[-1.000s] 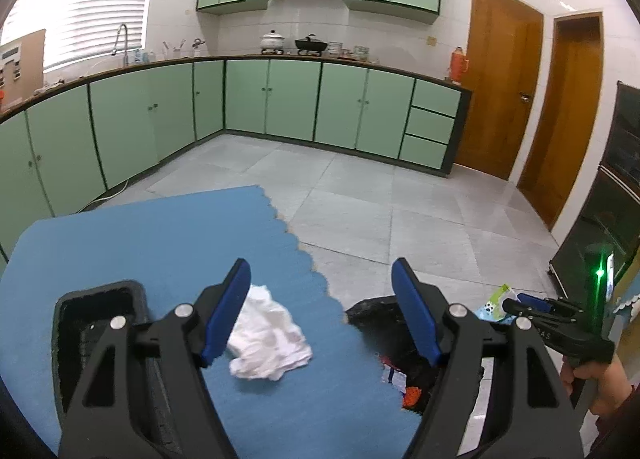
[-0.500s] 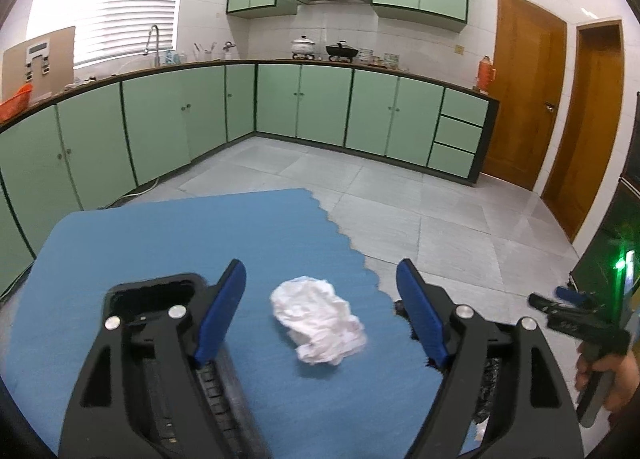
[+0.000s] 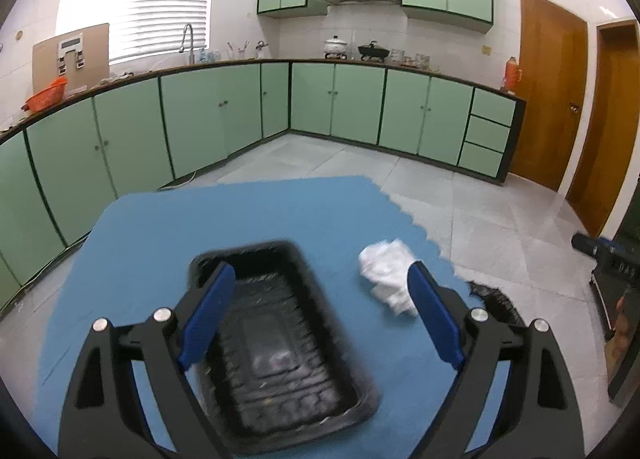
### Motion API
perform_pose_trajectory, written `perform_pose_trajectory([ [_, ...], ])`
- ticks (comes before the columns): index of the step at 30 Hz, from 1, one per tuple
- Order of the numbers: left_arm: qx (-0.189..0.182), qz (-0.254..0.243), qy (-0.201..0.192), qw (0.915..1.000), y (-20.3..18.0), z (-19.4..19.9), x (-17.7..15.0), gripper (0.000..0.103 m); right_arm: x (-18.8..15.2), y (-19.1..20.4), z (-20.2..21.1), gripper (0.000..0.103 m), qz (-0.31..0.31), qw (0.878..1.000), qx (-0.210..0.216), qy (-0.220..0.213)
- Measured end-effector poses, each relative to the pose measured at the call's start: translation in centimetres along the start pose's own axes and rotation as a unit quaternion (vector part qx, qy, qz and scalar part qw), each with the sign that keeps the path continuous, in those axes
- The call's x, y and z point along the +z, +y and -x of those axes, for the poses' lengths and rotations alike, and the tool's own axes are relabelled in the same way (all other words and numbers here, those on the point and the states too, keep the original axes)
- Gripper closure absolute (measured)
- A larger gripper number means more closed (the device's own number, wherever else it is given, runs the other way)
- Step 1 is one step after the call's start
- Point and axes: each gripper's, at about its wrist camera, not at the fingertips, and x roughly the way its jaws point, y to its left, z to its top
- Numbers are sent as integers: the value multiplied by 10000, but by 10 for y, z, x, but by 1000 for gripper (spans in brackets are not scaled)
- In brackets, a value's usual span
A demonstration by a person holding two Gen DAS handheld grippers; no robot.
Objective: Collect trash
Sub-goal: 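Grasp the black plastic tray rim with the left tool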
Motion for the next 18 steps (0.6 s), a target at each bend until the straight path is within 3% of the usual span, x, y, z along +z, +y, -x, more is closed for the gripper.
perform_pose_trajectory([
  [8,33,167,351,9992,25,-1,-37,18,-14,49,-5,6,219,9992,300,167],
  [18,-47,-27,518,9986,-3,-23,-55,19,-22,66,-5,6,359,9982,409,268],
])
